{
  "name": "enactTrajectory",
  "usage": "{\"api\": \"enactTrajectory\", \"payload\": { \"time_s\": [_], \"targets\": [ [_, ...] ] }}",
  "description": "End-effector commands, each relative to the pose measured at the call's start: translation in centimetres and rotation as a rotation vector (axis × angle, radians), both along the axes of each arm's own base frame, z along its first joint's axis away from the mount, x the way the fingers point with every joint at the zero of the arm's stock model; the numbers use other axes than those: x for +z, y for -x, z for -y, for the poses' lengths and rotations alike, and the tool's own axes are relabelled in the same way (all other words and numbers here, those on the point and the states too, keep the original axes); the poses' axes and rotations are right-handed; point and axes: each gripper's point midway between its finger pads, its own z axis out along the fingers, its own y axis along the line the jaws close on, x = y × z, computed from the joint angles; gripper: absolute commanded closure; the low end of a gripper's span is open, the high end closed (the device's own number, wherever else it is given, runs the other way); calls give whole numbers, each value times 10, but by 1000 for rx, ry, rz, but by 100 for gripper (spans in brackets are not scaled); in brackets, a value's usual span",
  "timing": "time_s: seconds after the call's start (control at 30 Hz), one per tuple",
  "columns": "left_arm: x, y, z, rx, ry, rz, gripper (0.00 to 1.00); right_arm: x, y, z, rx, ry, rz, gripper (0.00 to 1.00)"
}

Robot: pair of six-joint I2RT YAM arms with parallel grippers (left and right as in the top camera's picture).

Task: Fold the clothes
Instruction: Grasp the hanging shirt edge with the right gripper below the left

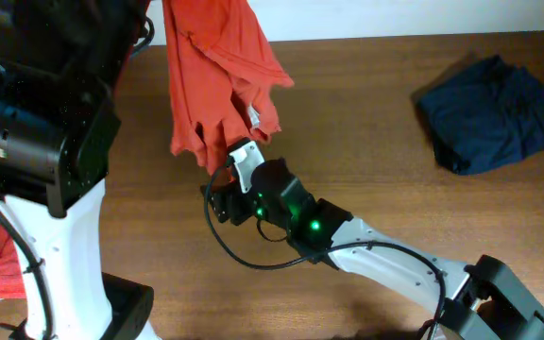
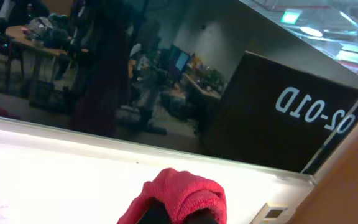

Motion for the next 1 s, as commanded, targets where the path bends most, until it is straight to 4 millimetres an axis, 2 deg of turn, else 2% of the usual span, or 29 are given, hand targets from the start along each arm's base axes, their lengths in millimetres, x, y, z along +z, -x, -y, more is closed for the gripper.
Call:
{"api": "enactTrajectory", "payload": {
  "time_s": [0.0,0.2,0.33,0.5,0.7,0.97],
  "targets": [
    [18,16,-13,47,34,46,99,13,13,-17,41,-36,8,23],
    [7,5,-17,94,24,11,99,34,47,-38,148,-81,20,23],
    [4,2,-14,88,22,4,99,31,51,-42,139,-69,27,23],
    [3,6,0,49,48,-5,99,27,37,-36,59,-45,54,22],
    [0,19,28,-24,51,-23,99,21,20,-35,-14,-40,90,22],
    [1,24,39,-55,66,-24,99,-2,-7,-19,-145,23,109,22]
  ]
}}
